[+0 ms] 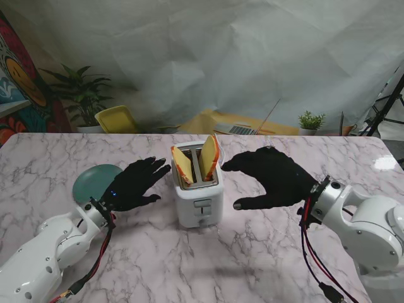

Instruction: Toast the toast slices

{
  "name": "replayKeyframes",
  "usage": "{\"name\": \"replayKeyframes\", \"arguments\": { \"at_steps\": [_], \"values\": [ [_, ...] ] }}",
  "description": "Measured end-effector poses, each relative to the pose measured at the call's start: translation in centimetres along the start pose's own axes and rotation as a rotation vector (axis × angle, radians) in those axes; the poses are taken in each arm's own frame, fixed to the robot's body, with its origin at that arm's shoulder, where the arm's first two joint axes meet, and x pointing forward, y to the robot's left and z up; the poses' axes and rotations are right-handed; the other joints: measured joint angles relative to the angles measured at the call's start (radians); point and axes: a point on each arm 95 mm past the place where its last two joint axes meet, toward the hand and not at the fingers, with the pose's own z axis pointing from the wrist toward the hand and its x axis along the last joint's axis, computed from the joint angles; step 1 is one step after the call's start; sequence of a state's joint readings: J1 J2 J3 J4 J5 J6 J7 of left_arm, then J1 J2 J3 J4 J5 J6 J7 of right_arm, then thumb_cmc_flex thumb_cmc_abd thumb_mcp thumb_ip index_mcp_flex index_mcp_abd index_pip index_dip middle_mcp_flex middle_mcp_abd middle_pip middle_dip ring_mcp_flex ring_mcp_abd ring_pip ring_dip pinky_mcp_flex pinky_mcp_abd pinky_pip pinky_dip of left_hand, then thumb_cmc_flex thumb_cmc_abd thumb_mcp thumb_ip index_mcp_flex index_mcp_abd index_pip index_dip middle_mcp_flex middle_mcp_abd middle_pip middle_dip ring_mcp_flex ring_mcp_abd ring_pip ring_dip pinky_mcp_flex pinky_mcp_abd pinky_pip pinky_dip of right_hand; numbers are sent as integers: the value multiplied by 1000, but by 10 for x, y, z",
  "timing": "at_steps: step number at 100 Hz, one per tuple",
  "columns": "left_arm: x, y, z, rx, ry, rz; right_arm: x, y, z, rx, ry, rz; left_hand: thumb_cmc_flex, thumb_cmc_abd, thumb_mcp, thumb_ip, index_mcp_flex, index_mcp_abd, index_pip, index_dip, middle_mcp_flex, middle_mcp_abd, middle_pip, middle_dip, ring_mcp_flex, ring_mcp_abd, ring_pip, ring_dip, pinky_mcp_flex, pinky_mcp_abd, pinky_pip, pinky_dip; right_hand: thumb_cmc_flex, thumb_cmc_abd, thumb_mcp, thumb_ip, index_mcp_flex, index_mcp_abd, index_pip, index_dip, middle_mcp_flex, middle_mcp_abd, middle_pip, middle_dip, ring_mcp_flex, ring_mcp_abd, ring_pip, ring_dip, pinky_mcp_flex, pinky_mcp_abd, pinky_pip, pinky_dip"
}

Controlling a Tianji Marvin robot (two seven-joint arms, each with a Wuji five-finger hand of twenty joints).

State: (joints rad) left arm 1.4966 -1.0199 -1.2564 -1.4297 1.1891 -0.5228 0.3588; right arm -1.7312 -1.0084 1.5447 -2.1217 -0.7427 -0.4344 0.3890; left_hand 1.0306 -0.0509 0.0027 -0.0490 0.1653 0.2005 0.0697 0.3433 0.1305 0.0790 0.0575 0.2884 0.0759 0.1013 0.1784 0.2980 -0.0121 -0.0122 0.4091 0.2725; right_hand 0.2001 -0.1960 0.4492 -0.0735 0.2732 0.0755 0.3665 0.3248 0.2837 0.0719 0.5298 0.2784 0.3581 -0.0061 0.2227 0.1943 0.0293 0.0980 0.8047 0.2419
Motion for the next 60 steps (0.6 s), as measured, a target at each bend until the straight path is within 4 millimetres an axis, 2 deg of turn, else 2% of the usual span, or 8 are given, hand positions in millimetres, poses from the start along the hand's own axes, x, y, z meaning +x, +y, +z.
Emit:
{"name": "replayKeyframes", "arguments": {
  "at_steps": [9, 24, 29, 49, 60],
  "values": [
    [-1, 5, 5, 16, -4, -33, 3, -8, -4, -4, -7, 20, 0, 1, 0, 0, 0, -9, 11, 0, 1, -4, 18, -19, 21, -14, 22, -29, 4, -11, 0, -13, 0, 2, -17, 0, 4, 0, -14, 0, 0, 1, -9, -1, 0, 0, 0, -5, 0, 0, -1, 0],
    [-1, 8, 12, 34, -7, -58, 8, -21, -6, 8, -23, 64, 0, 12, 2, 0, 3, -19, 22, 0, 24, -18, 36, -32, 26, -24, 23, -43, 6, -11, 0, -24, 15, 52, -74, 0, 15, 1, -37, -1, 0, 12, -36, -12, 0, 0, 0, -7, 0, 0, -10, -5],
    [0, 9, 14, 40, -6, -65, 10, -25, -6, 5, -26, 75, 0, 12, 2, 0, 25, -24, 40, 5, 25, -26, 43, -40, 28, -27, 26, -43, 6, -11, 0, -24, 16, 64, -80, 0, 15, 2, -37, -1, 0, 12, -36, -12, 0, 1, 0, -7, 0, 0, -10, -9],
    [2, 9, 24, 62, 7, -82, 15, -39, -6, -5, -36, 113, 0, 12, 2, 0, 25, -44, 80, 7, 36, -49, 93, -52, 39, -37, 61, -53, 6, -12, 0, -24, 20, 62, -93, 0, 15, 2, -40, -1, 2, 12, -46, -13, 0, 1, 0, -7, 0, 0, -11, -11],
    [4, 9, 29, 67, 18, -86, 16, -46, -7, 6, -47, 137, 38, 13, 0, 6, 37, -48, 108, 7, 48, -52, 117, -52, 41, -42, 75, -53, 6, -12, 0, -24, 21, 74, -103, 0, 15, 2, -48, -1, 2, 13, -47, -20, 0, 1, 0, -7, 0, 0, -11, -11]
  ]
}}
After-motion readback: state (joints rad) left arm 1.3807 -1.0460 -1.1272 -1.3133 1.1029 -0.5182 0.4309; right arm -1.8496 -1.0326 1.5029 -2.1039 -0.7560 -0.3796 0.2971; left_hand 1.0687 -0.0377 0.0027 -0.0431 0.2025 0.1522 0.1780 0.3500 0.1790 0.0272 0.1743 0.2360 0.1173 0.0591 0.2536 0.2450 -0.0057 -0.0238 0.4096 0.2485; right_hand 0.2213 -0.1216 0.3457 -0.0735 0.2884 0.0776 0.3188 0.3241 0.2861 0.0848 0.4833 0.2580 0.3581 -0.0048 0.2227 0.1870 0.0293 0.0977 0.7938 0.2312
